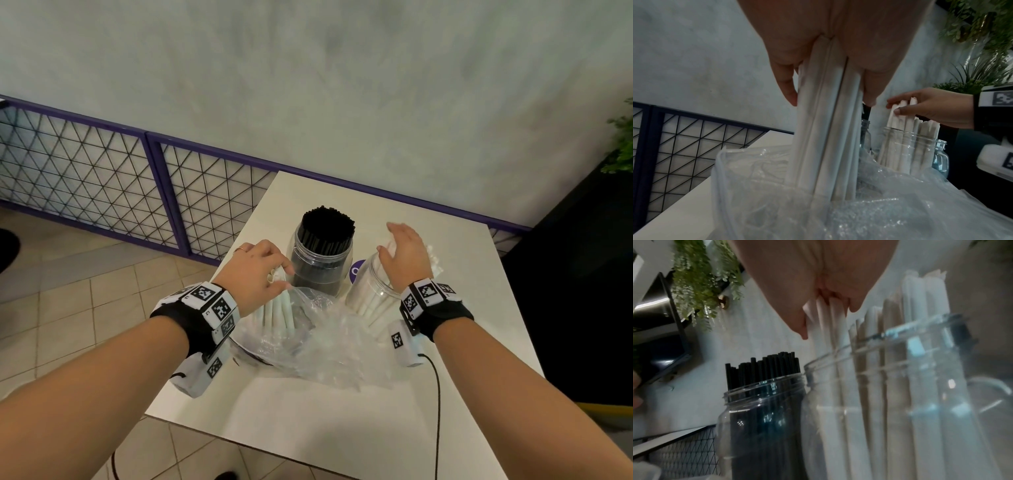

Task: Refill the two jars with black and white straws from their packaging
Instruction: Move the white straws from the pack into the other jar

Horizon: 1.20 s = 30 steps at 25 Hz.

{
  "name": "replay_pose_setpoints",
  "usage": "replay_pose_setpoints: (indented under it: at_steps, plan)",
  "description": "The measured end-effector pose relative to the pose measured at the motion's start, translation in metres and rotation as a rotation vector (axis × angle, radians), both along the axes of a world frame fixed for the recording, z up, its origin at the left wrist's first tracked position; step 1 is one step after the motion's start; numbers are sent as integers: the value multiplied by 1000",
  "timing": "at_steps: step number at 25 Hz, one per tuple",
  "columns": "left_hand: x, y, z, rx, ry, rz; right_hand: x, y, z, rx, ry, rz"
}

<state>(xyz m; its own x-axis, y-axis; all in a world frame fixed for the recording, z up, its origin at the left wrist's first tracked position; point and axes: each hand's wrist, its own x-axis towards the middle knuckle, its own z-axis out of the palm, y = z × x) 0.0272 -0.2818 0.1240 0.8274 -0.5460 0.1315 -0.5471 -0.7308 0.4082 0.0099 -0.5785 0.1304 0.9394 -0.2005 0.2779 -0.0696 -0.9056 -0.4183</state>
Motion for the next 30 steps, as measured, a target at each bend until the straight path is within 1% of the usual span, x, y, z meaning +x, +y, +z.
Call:
replay_pose_setpoints:
  at_steps: [2,3,4,5,6,8,10,16,19,21,22,23,25,28,30]
  plan:
    - [1,1,-1,-3,-3,3,-5,-8,7,-223,46,-20]
    - [1,2,-2,4,1,2,-8,-14,11,-273,22,-50]
    - [2,3,-1,12,2,2,-10,-20,15,-271,-1,-95]
    - [2,3,-1,21,15,5,-13,-26,17,-223,12,-136]
    - [2,4,0,32,29,7,-15,-32,17,-145,63,-154]
    - [2,4,1,42,32,0,-16,-35,10,-14,193,-132]
    - [2,4,1,36,25,0,-9,-31,5,3,224,-108]
    - [2,5,1,40,39,1,11,-21,3,-72,195,-175]
    - [2,6,1,40,42,11,11,-23,3,-102,72,-175]
    - [3,6,1,38,45,2,13,-27,12,-114,-40,-163]
    - [3,6,1,33,49,-1,15,-30,17,-128,-57,-160]
    - [3,5,2,31,53,4,17,-32,19,-153,-35,-161]
    - [3,3,4,23,40,5,20,-39,16,-174,94,-159]
    - [3,3,3,18,31,-2,25,-49,9,-105,246,-115]
    - [3,4,3,25,32,-5,26,-52,10,-101,303,-79]
